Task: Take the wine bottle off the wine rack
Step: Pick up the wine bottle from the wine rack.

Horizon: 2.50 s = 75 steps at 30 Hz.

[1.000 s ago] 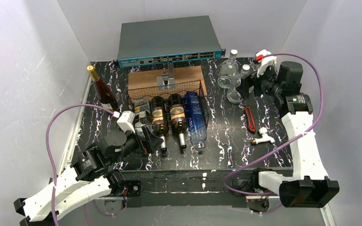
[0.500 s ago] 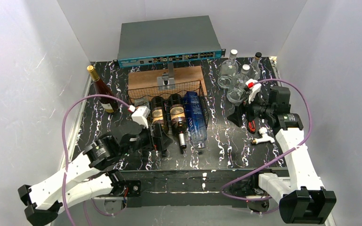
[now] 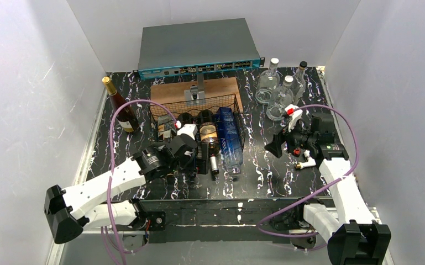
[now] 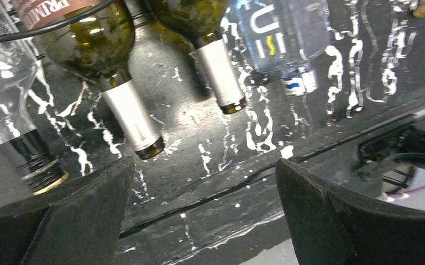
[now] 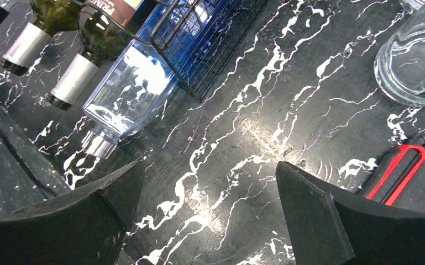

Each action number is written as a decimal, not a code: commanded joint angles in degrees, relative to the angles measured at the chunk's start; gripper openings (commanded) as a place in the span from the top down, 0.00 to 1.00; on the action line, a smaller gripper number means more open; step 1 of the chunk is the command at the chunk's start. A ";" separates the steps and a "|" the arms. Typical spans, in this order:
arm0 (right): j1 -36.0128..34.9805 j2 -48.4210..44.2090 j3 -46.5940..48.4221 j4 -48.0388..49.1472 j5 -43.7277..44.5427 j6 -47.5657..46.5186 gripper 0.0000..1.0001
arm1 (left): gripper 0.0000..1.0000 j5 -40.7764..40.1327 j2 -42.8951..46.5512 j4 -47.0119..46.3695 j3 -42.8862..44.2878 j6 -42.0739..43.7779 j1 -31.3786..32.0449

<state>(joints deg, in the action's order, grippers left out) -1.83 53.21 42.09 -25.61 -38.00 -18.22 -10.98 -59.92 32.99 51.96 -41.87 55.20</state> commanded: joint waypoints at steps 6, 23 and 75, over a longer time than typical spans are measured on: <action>0.39 -1.40 -0.07 4.13 2.41 -0.68 0.02 | 0.03 -12.42 -3.11 6.41 -0.10 -1.96 1.91; 0.40 -1.69 -0.51 4.16 3.63 -0.85 0.02 | 0.34 -24.02 -10.63 -9.77 -8.73 -5.42 1.96; 0.41 -1.88 -0.57 4.16 4.71 -1.56 0.02 | 1.00 -27.24 -8.28 -9.75 -15.30 -19.69 10.26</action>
<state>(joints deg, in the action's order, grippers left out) -1.61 52.45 41.45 -23.42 -33.15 -18.90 -36.03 -72.58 19.84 36.03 -58.48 62.92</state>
